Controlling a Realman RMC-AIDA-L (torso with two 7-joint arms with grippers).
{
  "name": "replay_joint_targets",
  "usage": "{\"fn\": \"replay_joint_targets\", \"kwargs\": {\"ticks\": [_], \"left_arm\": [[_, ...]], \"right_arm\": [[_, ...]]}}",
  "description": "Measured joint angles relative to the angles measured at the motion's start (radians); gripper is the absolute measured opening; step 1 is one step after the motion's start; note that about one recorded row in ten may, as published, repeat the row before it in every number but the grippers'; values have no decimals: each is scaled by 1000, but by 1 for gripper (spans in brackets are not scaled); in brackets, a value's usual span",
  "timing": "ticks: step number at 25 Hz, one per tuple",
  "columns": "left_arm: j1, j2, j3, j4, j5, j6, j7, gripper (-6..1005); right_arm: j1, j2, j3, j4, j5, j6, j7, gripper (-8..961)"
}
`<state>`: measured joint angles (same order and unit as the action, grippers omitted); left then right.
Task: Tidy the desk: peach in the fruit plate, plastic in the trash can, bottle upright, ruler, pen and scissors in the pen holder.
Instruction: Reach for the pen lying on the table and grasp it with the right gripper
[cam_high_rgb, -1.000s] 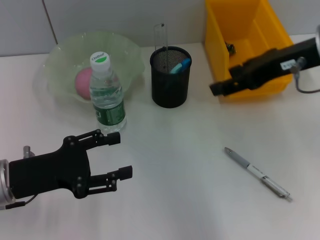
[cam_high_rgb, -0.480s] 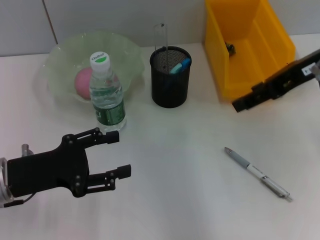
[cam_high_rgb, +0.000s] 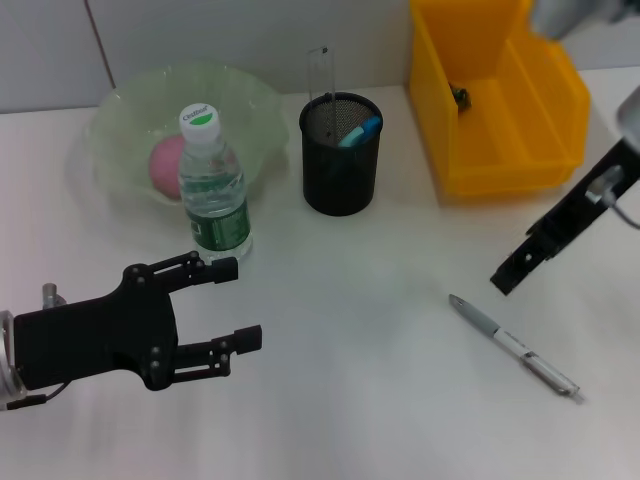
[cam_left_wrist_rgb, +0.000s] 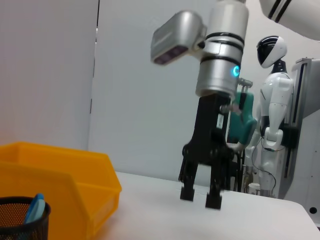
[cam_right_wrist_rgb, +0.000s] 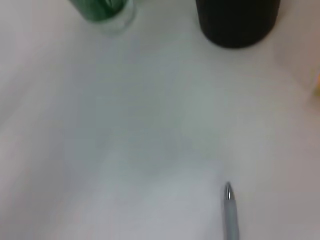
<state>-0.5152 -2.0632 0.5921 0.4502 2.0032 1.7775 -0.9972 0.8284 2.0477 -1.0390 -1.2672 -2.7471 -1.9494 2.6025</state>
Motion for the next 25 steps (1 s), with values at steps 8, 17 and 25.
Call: {"fn": "replay_joint_targets", "kwargs": {"ticks": [8,17,25], "left_arm": [[-3,-1,0,1,0,-3,7,794],[-1,-2,0,1,0,-3,9,793],[-3,-3,1,1,0,-4,10,791]], "right_arm": [[37,29,-139,104,-76,86,44,787],[35,34,-267,184,-73,201,92,787],[27,37,-274,227,-70,254,94,786]]}}
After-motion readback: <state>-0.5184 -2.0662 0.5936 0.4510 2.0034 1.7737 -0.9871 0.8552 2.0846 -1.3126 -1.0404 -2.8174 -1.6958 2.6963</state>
